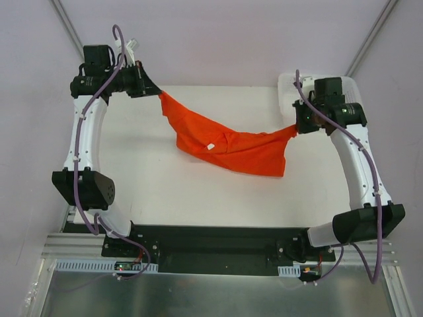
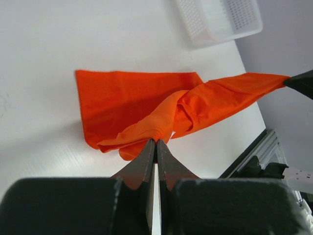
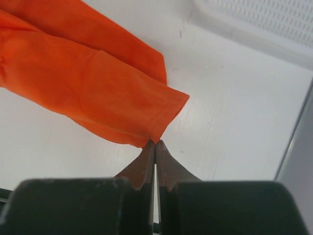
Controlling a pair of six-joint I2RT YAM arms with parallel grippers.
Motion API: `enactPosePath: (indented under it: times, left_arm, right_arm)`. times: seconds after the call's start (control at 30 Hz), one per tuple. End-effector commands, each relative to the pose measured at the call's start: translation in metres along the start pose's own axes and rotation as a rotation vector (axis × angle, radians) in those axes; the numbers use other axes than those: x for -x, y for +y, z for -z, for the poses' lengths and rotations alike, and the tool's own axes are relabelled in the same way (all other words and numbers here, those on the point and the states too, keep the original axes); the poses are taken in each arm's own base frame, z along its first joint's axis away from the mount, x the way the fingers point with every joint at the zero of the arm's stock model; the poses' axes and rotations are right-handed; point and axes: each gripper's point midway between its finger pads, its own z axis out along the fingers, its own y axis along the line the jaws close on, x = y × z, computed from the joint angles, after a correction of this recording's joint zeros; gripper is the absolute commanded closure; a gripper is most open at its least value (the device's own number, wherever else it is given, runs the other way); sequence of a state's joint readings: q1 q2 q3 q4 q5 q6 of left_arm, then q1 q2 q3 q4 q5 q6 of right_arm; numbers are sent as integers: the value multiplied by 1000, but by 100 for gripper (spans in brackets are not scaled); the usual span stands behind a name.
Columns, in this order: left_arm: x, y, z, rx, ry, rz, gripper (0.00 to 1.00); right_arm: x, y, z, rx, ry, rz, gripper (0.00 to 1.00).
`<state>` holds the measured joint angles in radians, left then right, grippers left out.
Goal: Roll the t-shirts
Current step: Flatten out the T-shirt at the center of the board.
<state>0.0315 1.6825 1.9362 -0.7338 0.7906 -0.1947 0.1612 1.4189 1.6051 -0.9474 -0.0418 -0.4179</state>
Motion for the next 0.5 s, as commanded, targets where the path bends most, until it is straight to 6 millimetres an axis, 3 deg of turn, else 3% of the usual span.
enactPosePath:
  times: [0.0,0.13,0.17,0.23,0.27,0.37,0.47]
  left_arm:
    - [45,-77,49,-133,-178,-210,100]
    - [49,-96,83,-99,-258,-305,100]
    - [50,-100,90,-85,-279,-331,100]
    - [51,-113,114,-29,-345,-421,100]
    - [51,-117,122,-8,-368,-450,100]
    - [57,-129,156,102,-475,-545,100]
    - [65,-148,191,180,-585,-636,100]
  right_arm:
    - [50,33,40,153,-159,-71,99]
    - [70,64,59,229,-225,9,99]
    - [71,85,64,271,-233,75,99]
    - [79,103,81,299,-293,209,99]
    - [83,124,89,329,-330,273,99]
    - [103,139,117,313,-465,324,99]
    - [122,140,145,308,-550,259,99]
